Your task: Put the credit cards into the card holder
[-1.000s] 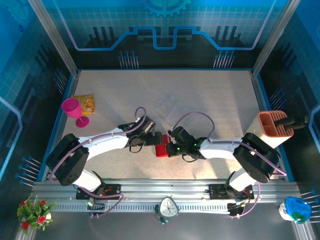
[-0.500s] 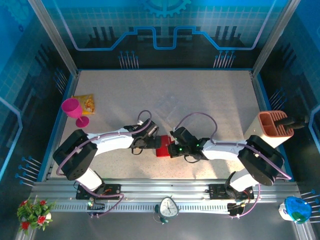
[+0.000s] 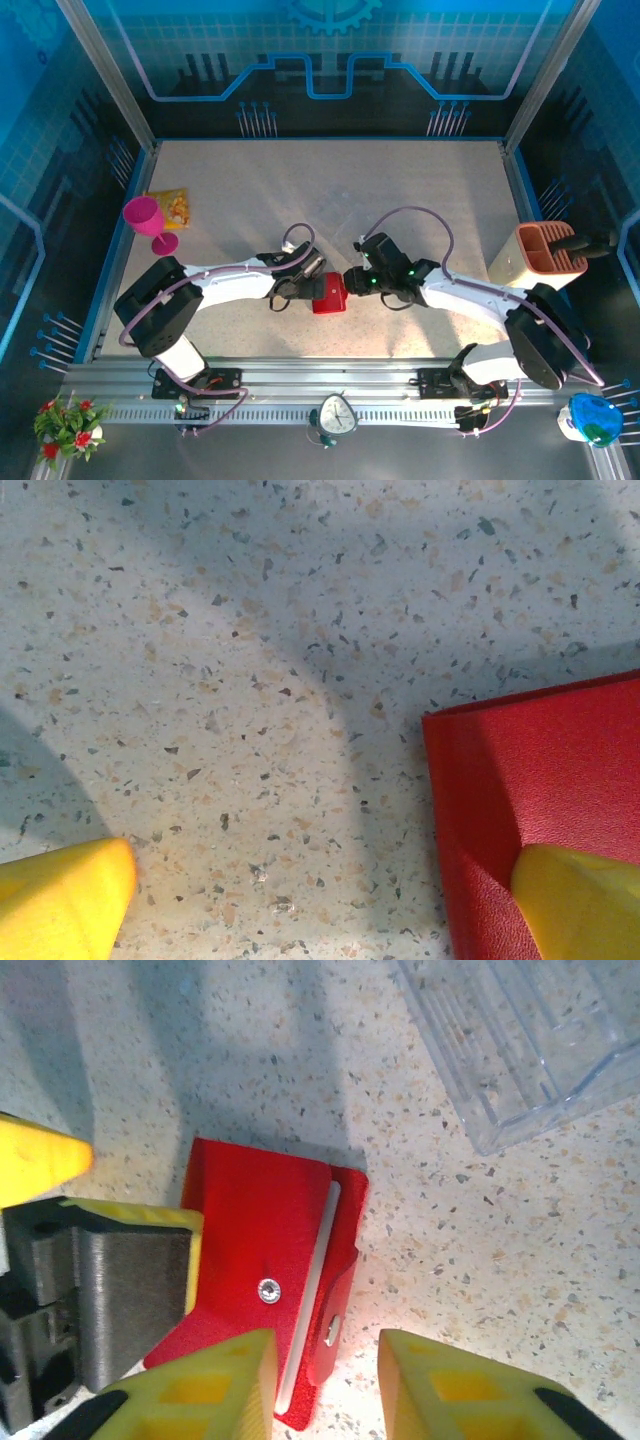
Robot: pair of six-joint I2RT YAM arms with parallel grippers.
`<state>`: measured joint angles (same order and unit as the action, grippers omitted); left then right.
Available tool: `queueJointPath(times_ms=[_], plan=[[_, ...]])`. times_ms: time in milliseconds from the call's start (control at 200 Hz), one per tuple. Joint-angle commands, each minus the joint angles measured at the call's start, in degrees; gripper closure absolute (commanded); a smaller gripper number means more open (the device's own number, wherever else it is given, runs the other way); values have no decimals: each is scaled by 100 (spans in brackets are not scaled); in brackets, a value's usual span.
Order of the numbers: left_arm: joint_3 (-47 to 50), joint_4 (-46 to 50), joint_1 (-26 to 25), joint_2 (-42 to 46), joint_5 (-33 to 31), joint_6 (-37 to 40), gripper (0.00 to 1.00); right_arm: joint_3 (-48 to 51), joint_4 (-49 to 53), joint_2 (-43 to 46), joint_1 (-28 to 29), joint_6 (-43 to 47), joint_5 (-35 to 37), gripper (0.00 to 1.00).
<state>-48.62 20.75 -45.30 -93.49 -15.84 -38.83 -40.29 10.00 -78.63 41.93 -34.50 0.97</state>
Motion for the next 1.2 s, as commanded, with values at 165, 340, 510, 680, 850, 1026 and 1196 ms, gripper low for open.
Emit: queueJointPath(times_ms=[165, 340, 510, 680, 850, 1026, 1196], plan=[[113, 212, -112, -292, 35, 60, 1, -311, 205, -523, -27, 224, -150, 68], [106, 209, -117, -292, 30, 51, 1, -389, 187, -609, -36, 242, -107, 77], [116, 198, -117, -292, 28, 49, 1, -392, 160, -629, -71, 242, -145, 94], [115, 182, -124, -297, 32, 51, 1, -337, -57, -606, -94, 147, -409, 100], [110, 151, -124, -292, 43, 50, 1, -286, -421, -731, -50, -44, -771, 100], [111, 152, -120, -292, 37, 51, 1, -331, -606, -1039, 85, -144, -814, 100], [124, 149, -129, -284, 32, 46, 1, -372, -734, -1222, 183, -206, -827, 100]])
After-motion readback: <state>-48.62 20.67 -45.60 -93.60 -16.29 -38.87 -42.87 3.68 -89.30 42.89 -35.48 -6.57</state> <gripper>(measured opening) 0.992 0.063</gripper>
